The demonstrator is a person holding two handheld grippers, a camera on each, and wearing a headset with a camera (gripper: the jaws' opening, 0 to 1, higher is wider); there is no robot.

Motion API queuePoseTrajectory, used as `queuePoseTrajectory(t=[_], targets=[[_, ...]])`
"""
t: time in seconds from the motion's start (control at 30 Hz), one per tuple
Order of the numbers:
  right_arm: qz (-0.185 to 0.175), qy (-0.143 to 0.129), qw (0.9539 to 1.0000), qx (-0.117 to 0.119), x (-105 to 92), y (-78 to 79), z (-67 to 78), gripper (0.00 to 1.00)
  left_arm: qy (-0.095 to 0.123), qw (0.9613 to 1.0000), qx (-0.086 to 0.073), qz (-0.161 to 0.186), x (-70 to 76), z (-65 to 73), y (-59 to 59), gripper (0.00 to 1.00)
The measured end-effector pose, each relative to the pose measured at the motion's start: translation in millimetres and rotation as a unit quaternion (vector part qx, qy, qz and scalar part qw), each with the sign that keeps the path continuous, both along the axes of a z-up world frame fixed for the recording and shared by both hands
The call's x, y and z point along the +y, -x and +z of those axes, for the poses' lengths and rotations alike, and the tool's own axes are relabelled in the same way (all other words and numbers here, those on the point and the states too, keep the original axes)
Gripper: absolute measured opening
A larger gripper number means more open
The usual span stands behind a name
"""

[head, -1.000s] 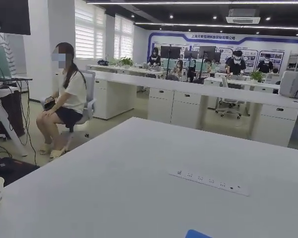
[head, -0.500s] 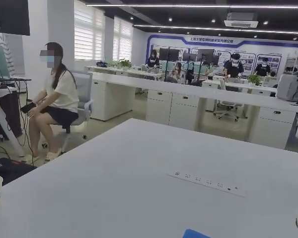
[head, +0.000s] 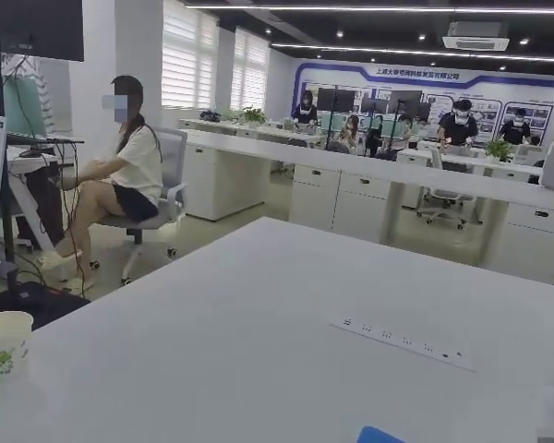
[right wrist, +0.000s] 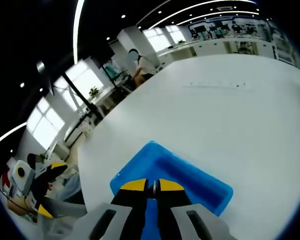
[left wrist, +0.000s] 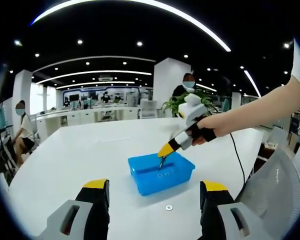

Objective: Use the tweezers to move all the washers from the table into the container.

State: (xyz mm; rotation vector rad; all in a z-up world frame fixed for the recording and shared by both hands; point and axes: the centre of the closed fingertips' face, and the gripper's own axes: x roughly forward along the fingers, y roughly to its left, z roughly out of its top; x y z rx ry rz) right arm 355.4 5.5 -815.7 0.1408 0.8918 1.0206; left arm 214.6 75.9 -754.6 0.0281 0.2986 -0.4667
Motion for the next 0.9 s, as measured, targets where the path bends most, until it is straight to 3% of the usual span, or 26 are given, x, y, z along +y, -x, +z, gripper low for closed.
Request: queuePoseTrajectory(t=[0.27, 0.47, 0.63, 0.77, 0.87, 0.9], targets=[[0.014, 0.025, 0.9996, 0.005, 10.0, 0.3, -17.6, 0.03, -0.002, 1.0, 0.002, 0.001, 0.2, -0.9, -0.2, 0.74], [0.022, 0.035, 0.9991, -0.014, 11.2, -2.7, -19.0, 0.03, -0.004, 1.0, 0.003, 0.0, 0.1, -1.3, 0.0, 0.74], [0.016, 0.028, 0.9994, -0.011, 13.2, -5.5, -19.2, 0.03, -0.002, 1.0, 0.002, 0.0, 0.0, -0.9, 0.1, 0.73], [0.028, 0.037, 0.9987, -0.023, 12.8, -6.5, -22.5, 0.03, -0.002, 1.0, 0.002, 0.0, 0.1, -0.7, 0.1, 0.73], [0.038, 0.033, 0.9985, -0.024, 13.5, -3.6, -21.2, 0.04, 0.016, 0.9998, -0.008, -0.004, -2.8, 5.0, 0.1, 0.76], [0.043, 0.034, 0.9979, -0.034, 12.8, -3.4, -20.1, 0.04, 0.02, 0.9997, -0.011, -0.005, -3.0, 6.6, 0.1, 0.76]])
